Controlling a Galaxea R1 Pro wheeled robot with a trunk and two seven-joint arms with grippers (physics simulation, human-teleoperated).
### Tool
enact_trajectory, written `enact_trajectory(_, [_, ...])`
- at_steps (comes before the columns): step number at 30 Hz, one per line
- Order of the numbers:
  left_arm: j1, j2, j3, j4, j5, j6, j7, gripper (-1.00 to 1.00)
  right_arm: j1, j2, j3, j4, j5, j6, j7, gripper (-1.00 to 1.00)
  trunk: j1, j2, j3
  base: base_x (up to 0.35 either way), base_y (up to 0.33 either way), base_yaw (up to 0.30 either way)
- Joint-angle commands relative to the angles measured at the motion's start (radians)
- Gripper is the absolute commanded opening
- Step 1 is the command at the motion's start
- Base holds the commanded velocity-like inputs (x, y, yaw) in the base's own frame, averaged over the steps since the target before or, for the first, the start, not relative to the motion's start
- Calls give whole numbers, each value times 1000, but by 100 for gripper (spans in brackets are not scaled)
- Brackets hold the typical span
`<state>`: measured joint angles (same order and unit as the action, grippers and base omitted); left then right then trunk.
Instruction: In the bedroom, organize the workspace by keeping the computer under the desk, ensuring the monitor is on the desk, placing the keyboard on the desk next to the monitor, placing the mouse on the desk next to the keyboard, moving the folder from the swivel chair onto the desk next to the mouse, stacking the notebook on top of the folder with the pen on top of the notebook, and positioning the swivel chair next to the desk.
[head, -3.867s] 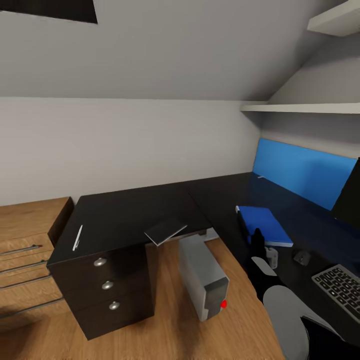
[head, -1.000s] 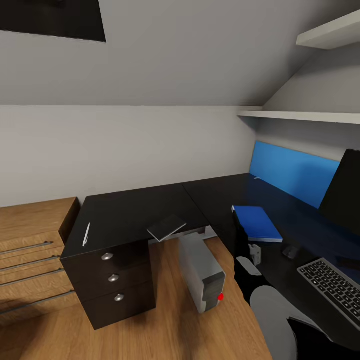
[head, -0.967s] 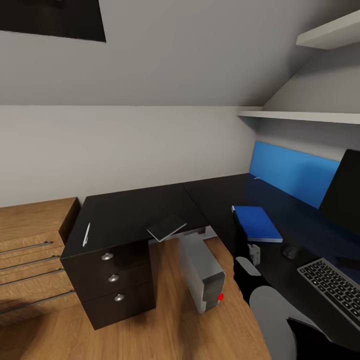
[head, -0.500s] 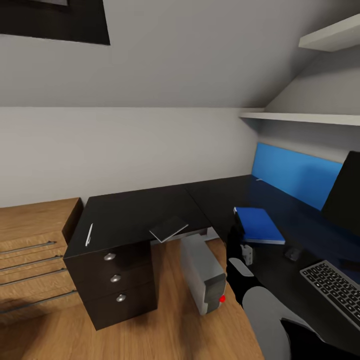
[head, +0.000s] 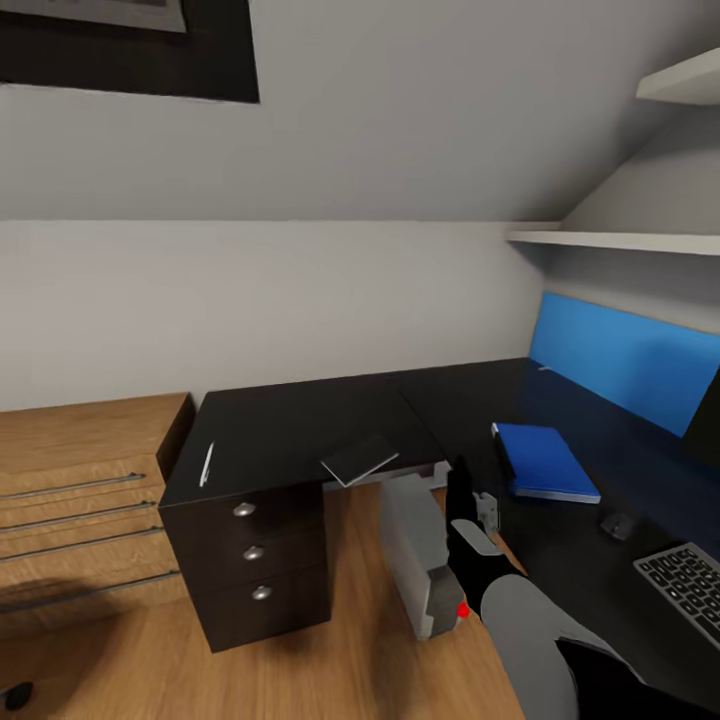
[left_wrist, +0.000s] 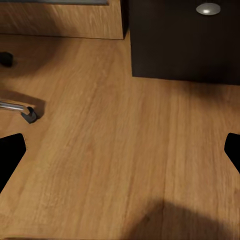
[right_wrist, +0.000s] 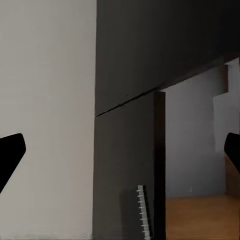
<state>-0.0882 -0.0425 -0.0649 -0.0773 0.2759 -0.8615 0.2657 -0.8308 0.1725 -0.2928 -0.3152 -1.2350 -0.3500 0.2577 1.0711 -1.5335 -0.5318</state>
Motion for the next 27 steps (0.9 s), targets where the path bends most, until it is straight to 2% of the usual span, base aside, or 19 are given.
enact_trajectory(1, [-1,0,-7,1,7,-3,5,100,-1,1,8,14,-11,0,9,100,0,-1,0,0,0,211])
enact_trajectory(7, [-1,0,-5,1,9,-4,7,100,-1,2,42,24,-11,1,9,100,0,-1,3,0,0,220])
enact_trajectory(11, [-1,0,0,0,11,-3,9,100,-1,2,86,27,-11,2,7,100,0,-1,4,0,0,234])
enact_trajectory(22, [-1,3,34,0,12,0,9,100,-1,2,100,30,-11,6,5,100,0,-1,4,0,0,241])
enact_trajectory(24, [-1,3,43,-1,12,1,9,100,-1,2,105,30,-11,11,4,100,8,-15,-2,0,0,241])
enact_trajectory(25, [-1,3,56,-1,11,2,6,100,-2,2,144,29,-11,41,3,100,11,-22,-6,0,0,141])
enact_trajectory(27, [-1,2,58,-1,11,2,6,100,-2,2,157,28,-11,47,3,100,19,-36,-12,0,0,102])
